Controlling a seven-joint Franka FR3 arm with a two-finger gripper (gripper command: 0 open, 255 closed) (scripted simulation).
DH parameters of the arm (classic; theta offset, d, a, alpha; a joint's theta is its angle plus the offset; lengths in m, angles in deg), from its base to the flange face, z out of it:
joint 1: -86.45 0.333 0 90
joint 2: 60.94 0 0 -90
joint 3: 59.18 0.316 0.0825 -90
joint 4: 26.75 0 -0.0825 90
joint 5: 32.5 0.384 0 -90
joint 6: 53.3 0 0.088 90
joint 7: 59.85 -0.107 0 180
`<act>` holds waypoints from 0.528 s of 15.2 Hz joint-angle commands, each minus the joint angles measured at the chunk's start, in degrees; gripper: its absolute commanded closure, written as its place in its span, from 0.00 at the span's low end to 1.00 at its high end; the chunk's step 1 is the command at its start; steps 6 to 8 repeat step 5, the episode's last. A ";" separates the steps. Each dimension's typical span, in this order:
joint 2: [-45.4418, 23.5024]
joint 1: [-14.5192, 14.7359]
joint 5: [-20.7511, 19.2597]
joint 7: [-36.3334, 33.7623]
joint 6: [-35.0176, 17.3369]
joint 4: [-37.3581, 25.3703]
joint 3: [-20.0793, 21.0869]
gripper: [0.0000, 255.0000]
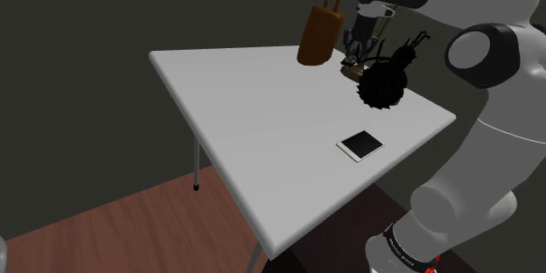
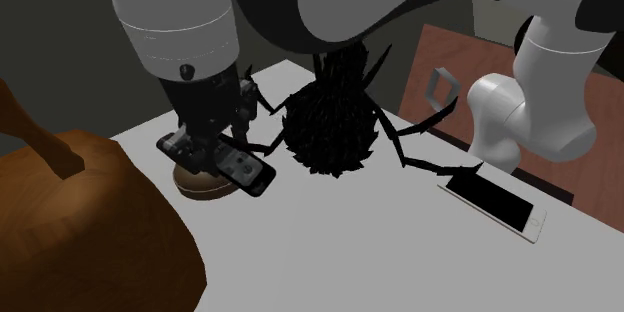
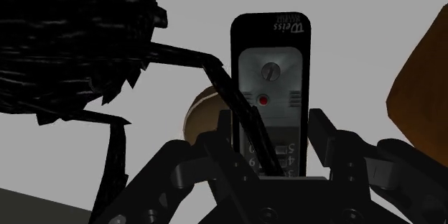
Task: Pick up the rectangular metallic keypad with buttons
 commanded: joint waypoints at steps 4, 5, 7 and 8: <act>-0.96 -0.01 0.05 0.45 3.62 -4.62 -0.02 1.00; -0.98 0.00 0.05 0.45 3.62 -4.64 -0.03 1.00; -0.98 0.00 0.05 0.45 3.62 -4.64 -0.03 1.00; -0.98 0.00 0.05 0.45 3.62 -4.64 -0.03 1.00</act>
